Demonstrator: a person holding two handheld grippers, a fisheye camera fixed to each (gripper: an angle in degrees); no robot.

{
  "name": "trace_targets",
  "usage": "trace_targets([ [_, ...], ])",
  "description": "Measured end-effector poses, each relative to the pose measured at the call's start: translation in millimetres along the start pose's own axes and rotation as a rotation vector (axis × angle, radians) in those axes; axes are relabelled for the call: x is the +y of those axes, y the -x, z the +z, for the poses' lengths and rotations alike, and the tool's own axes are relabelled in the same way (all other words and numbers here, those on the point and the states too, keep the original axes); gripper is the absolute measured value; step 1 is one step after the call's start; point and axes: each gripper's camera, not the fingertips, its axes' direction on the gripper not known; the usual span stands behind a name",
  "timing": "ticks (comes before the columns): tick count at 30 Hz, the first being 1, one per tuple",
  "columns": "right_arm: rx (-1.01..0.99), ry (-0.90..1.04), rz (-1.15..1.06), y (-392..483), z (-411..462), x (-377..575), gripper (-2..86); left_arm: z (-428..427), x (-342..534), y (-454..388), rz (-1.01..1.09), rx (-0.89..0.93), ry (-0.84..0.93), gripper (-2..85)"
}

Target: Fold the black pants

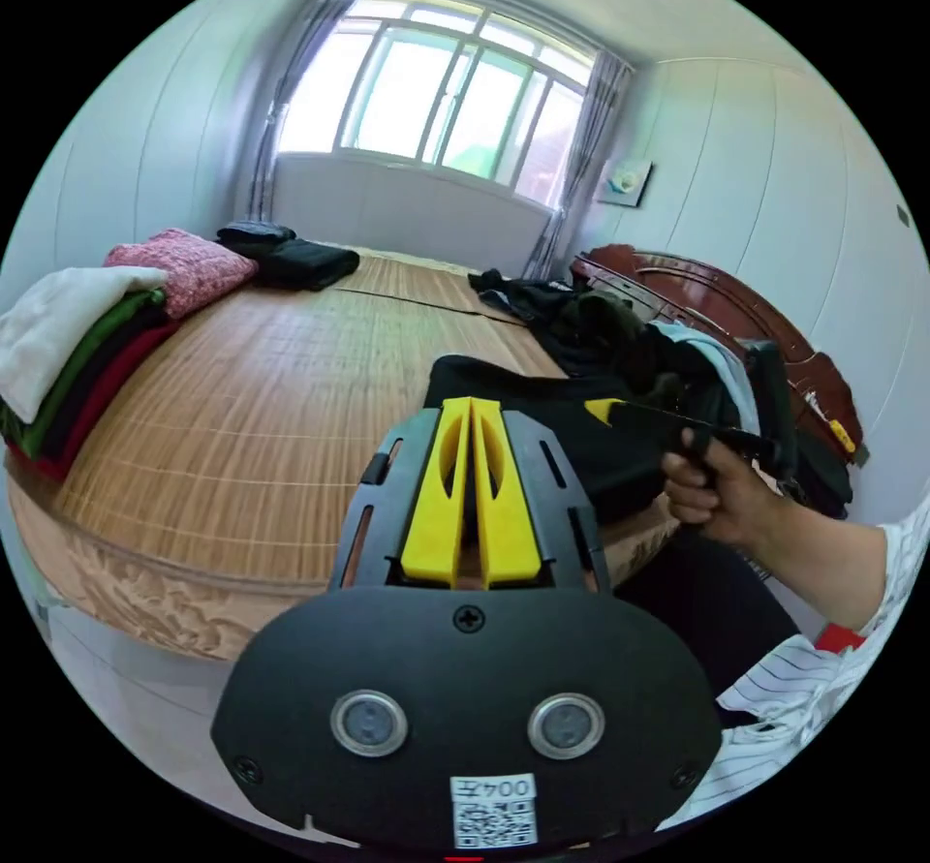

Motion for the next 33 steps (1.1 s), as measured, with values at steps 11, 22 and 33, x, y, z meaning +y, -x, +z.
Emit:
trace_targets([
  [11, -0.055, -0.069, 0.057, -126, -110, 78, 12.4, 108, 7, -11, 0.063, -0.147, 0.327, 0.2],
  [22, -0.38, -0.084, 0.744, -316, -121, 166, 12.5, 129, 21, -83, 0.115, -0.053, 0.279, 0.2],
  [33, -0.378, 0.07, 0.538, -200, -112, 186, 6.9, 183, 24, -107, 0.203, -0.145, 0.322, 0.0],
])
